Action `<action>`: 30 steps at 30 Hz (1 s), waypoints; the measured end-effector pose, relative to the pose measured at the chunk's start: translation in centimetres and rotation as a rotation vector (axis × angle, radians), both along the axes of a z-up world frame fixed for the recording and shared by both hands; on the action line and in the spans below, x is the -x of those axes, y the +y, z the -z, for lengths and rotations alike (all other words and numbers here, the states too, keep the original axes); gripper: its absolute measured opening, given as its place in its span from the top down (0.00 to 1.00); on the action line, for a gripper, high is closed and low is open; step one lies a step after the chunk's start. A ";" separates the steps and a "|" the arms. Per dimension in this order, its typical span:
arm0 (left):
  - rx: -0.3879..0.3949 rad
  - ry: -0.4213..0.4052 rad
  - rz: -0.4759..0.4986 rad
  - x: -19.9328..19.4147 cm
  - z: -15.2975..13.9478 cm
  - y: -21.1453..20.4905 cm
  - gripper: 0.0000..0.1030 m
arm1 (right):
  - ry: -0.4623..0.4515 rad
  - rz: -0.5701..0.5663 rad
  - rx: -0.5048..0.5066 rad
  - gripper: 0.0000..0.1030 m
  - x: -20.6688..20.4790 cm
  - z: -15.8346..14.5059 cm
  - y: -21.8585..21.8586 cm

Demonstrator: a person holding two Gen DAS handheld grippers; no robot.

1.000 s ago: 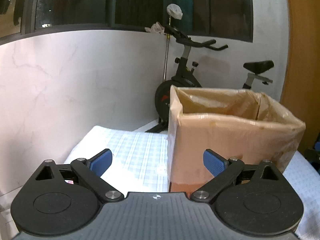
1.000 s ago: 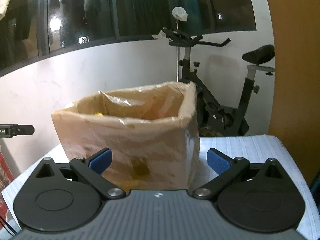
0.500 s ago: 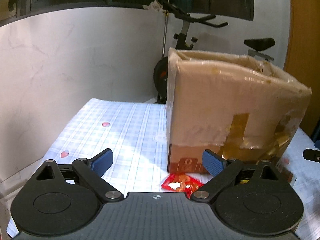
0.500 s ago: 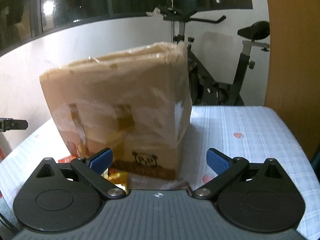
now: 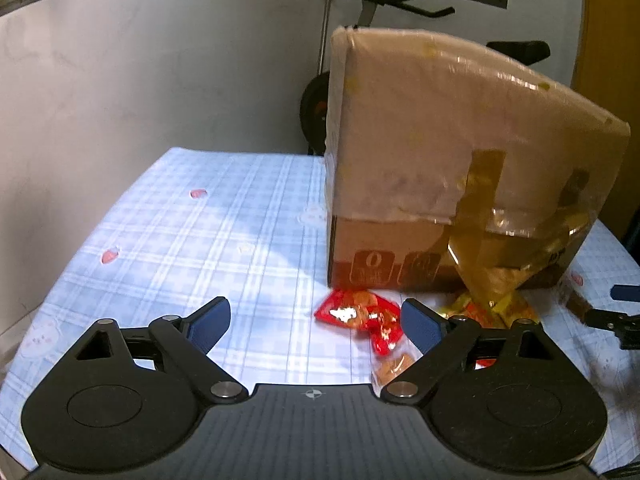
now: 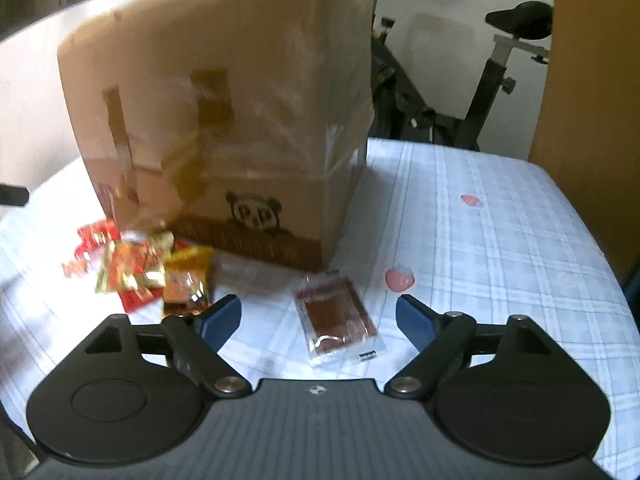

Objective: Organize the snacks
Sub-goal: 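Withdraw both tools from the box back toward the snack pile, then grasp the small clear jerky packet with the left gripper while the right grasps the brown jerky packet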

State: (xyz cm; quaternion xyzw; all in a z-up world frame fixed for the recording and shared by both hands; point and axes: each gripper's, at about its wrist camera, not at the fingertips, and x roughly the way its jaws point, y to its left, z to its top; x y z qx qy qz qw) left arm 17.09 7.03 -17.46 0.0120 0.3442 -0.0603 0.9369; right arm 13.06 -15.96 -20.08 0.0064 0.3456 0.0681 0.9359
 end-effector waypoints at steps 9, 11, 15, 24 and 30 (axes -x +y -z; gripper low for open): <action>-0.003 0.047 0.023 0.0 1.6 -0.2 0.13 | 0.067 0.009 0.031 0.23 -3.3 2.2 -0.2; 0.001 0.057 0.023 -0.1 1.9 -0.2 0.14 | 0.072 0.008 0.027 0.25 -3.7 2.4 -0.3; 0.013 0.073 0.040 -0.1 2.5 -0.3 0.18 | 0.066 -0.006 0.019 0.48 -3.6 2.2 0.1; 0.056 0.102 0.130 -0.4 4.0 -1.9 0.40 | 0.009 0.035 -0.011 0.50 -2.0 2.5 1.4; 0.031 0.098 0.166 -0.9 5.2 -2.9 0.50 | -0.015 0.029 0.007 0.50 -1.5 2.6 1.7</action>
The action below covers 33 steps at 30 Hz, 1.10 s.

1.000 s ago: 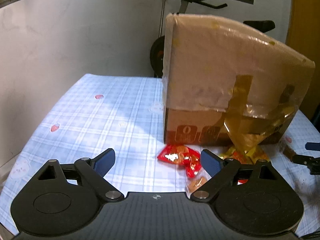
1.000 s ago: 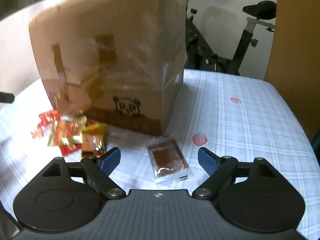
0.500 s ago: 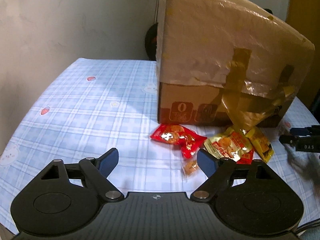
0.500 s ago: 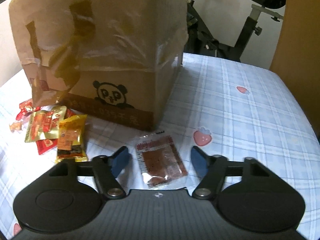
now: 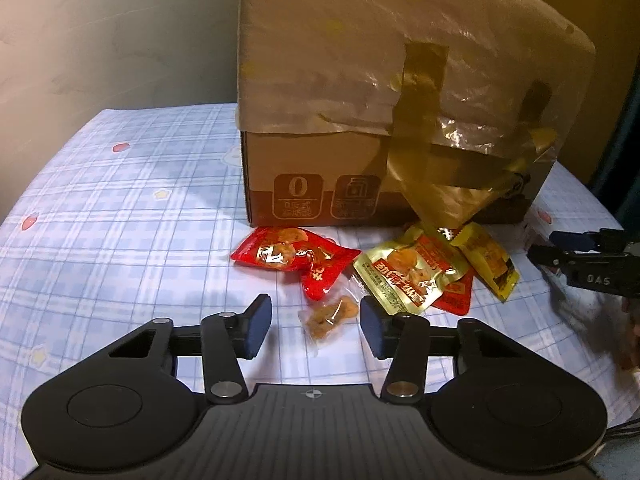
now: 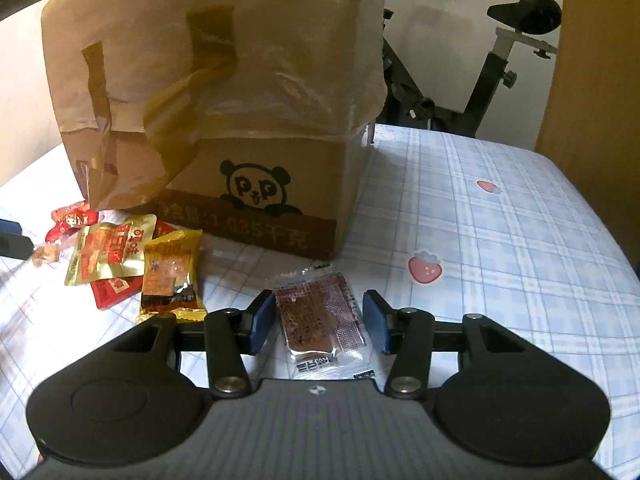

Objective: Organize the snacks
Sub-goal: 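Grasp the small clear jerky packet with the left gripper while the right grasps the brown jerky packet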

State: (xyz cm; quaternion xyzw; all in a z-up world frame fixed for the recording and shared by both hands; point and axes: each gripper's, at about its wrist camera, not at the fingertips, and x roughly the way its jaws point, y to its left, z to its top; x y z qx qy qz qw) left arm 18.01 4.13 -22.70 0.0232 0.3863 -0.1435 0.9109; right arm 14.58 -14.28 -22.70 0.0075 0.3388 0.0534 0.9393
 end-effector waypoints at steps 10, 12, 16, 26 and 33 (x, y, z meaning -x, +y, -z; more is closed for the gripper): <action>0.030 0.040 0.070 0.3 0.6 -0.8 0.50 | -0.009 -0.001 -0.004 0.50 0.3 0.2 -0.1; 0.043 0.065 0.096 0.8 0.8 -1.3 0.50 | -0.009 -0.001 -0.004 0.50 0.3 0.2 -0.1; 0.030 0.066 0.149 1.4 0.6 -2.0 0.50 | -0.009 -0.001 -0.005 0.50 0.3 0.2 -0.1; -0.001 0.053 0.079 -1.1 1.1 -2.0 0.68 | -0.010 0.000 -0.009 0.50 0.3 0.1 -0.1; -0.006 0.030 0.081 -0.7 1.8 -2.3 0.80 | -0.011 0.000 -0.009 0.50 0.3 0.1 -0.1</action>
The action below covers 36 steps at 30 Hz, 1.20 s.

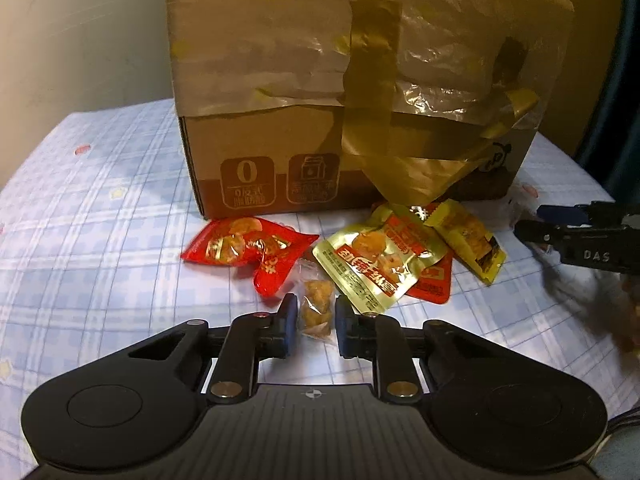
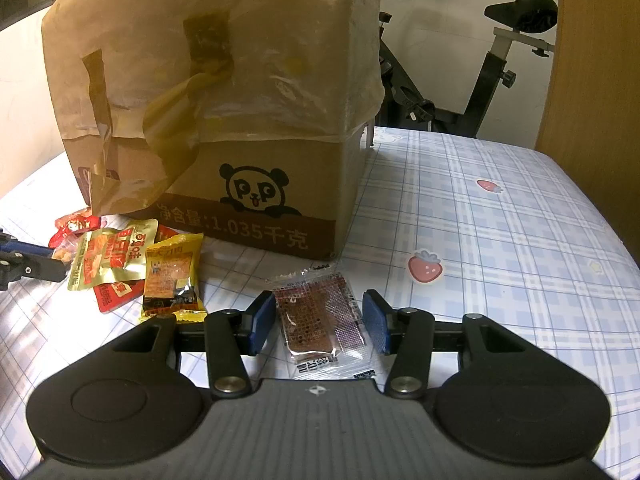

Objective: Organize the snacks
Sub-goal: 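Grasp the small clear jerky packet with the left gripper while the right grasps the brown jerky packet, then carry both packets over the box opening with both grippers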

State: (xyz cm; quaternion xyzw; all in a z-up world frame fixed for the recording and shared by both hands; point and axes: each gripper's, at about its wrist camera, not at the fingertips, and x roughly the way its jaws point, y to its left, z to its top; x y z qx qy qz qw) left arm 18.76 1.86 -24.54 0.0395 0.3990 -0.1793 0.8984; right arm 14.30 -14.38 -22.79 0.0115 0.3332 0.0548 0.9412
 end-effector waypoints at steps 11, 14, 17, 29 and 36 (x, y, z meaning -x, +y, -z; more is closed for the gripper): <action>0.072 -0.050 -0.076 2.0 -1.7 1.9 0.80 | -0.004 -0.005 0.013 0.50 0.0 0.1 0.2; 0.082 -0.062 -0.080 2.0 -2.1 2.0 0.80 | -0.003 0.007 -0.001 0.54 0.1 0.0 -0.1; 0.086 -0.074 -0.077 2.2 -2.7 2.0 0.80 | -0.002 0.026 -0.030 0.55 0.3 -0.3 -0.7; 0.115 -0.142 -0.083 2.5 -5.7 2.2 0.80 | -0.079 0.073 -0.058 0.55 2.0 -3.8 -2.5; 0.148 -0.219 -0.084 2.6 -9.0 2.4 0.80 | -0.182 0.093 -0.069 0.55 2.7 -7.7 -3.7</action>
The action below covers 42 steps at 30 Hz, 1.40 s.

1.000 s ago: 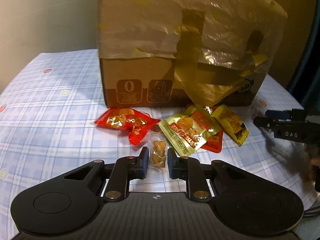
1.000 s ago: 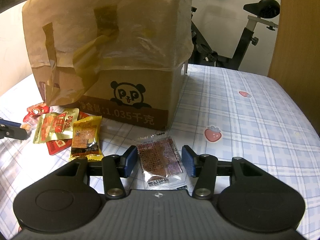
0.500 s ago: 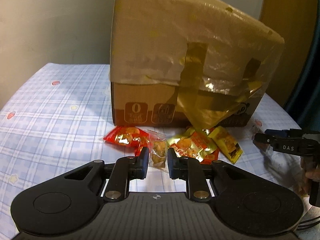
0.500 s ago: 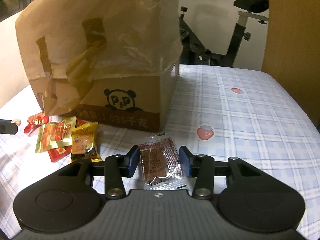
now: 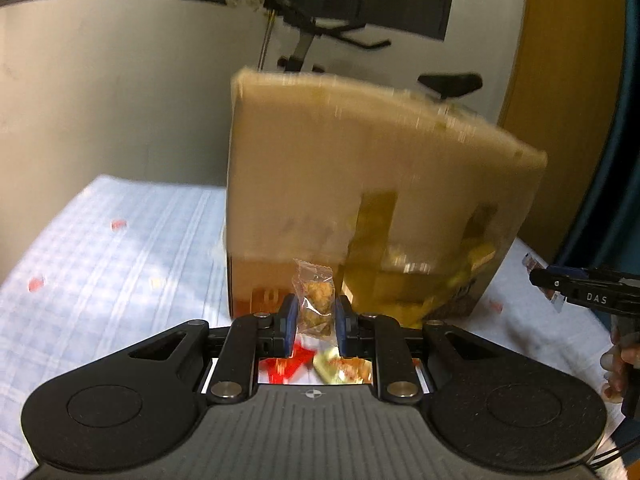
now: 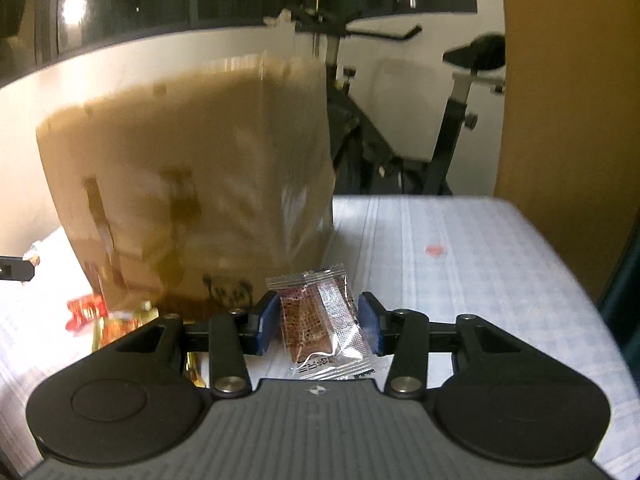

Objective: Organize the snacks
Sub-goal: 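Carry both packets over the box opening with both grippers, then open both grippers to drop the packets into the box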

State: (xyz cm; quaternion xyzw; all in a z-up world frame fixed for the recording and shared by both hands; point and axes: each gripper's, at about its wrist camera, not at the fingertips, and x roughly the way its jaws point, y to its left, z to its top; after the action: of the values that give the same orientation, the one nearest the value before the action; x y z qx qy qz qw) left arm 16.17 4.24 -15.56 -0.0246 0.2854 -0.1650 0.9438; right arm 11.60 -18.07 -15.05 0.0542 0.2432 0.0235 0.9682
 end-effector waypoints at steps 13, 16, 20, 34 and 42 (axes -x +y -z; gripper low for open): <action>0.052 -0.196 0.011 -0.8 -7.9 -0.2 0.80 | -0.256 -0.018 -0.022 0.55 -0.1 -9.9 -1.0; 0.053 -0.227 0.019 -1.6 -9.2 -0.9 0.80 | -0.300 -0.049 -0.023 0.55 -0.9 -11.9 -0.5; 0.051 -0.231 0.028 -3.6 -10.2 -2.2 0.80 | -0.308 -0.102 -0.013 0.55 -2.8 -13.2 0.8; -0.050 -0.164 0.046 -11.2 -9.1 -5.8 0.79 | -0.072 -0.077 0.024 0.55 -12.0 -11.0 4.6; -0.107 -0.143 0.049 -11.4 -8.0 -5.9 0.58 | -0.050 -0.078 0.035 0.50 -11.8 -10.8 4.9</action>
State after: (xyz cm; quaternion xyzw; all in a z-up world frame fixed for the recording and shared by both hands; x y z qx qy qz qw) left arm 27.58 -1.68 -7.53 0.0449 0.2264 -0.1738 0.9573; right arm 23.36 -13.16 -4.20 0.0271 0.2210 0.0582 0.9731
